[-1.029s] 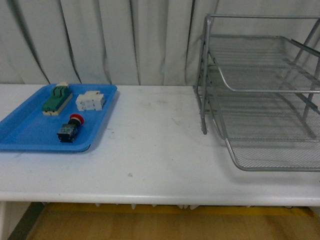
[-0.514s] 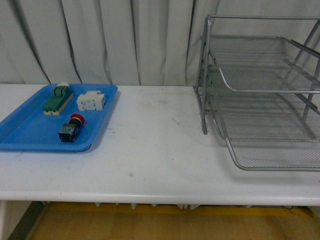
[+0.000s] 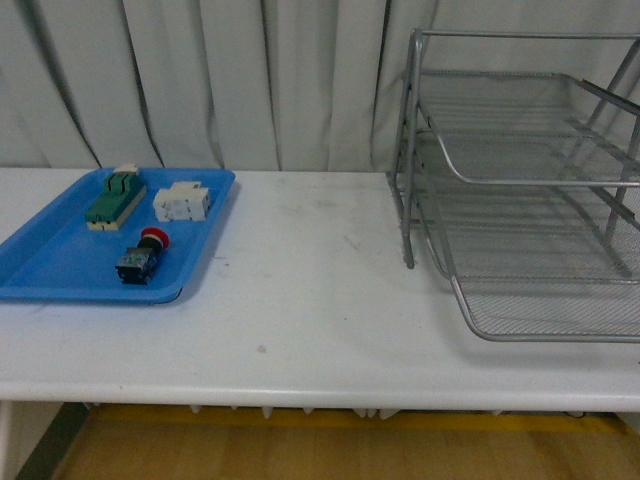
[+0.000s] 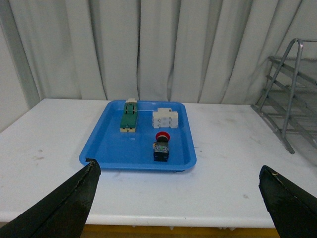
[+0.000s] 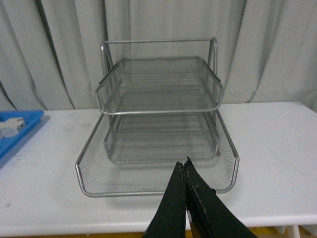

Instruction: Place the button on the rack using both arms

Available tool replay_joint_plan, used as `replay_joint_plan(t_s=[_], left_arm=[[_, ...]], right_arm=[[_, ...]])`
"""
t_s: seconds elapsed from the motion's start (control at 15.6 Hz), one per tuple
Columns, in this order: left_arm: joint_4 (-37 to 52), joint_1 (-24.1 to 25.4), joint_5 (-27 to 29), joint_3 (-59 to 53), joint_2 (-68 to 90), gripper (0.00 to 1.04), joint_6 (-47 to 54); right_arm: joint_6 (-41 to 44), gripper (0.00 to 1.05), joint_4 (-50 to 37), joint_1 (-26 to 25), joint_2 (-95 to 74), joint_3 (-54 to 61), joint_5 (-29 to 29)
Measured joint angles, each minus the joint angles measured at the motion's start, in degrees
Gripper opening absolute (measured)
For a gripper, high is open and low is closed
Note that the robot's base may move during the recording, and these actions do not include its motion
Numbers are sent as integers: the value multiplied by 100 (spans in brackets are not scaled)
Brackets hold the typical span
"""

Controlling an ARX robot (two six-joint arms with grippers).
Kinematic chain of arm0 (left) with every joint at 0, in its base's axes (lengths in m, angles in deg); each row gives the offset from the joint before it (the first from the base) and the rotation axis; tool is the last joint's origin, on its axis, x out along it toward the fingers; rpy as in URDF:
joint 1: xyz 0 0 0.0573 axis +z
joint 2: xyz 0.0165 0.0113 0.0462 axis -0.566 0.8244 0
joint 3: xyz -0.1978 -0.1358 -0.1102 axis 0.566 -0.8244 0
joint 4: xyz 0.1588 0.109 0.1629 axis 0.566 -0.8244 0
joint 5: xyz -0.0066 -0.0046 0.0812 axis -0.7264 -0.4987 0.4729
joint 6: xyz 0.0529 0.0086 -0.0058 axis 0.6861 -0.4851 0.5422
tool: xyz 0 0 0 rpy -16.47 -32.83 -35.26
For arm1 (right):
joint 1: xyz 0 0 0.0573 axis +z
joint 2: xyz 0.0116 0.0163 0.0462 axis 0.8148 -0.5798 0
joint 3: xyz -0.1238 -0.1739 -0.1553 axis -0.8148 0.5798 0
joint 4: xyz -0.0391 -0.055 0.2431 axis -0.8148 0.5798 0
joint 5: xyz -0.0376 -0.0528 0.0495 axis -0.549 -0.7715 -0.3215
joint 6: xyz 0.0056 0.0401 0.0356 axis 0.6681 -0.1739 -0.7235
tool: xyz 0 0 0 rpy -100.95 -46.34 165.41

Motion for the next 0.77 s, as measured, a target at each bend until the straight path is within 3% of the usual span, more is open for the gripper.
replay_joint_plan(t_s=[0.32, 0.39, 0.71, 0.77], left_arm=[[2, 0, 0, 0, 0, 98, 0], [0, 0, 0, 0, 0, 98, 0], [2, 0, 0, 0, 0, 98, 0], [2, 0, 0, 0, 0, 98, 0]], right_arm=[[0, 2, 664, 0, 562, 37, 2], [2, 2, 1340, 0, 1019, 39, 11], [4, 2, 1388, 0, 1331, 39, 0], [11, 11, 1388, 0, 1331, 39, 0]])
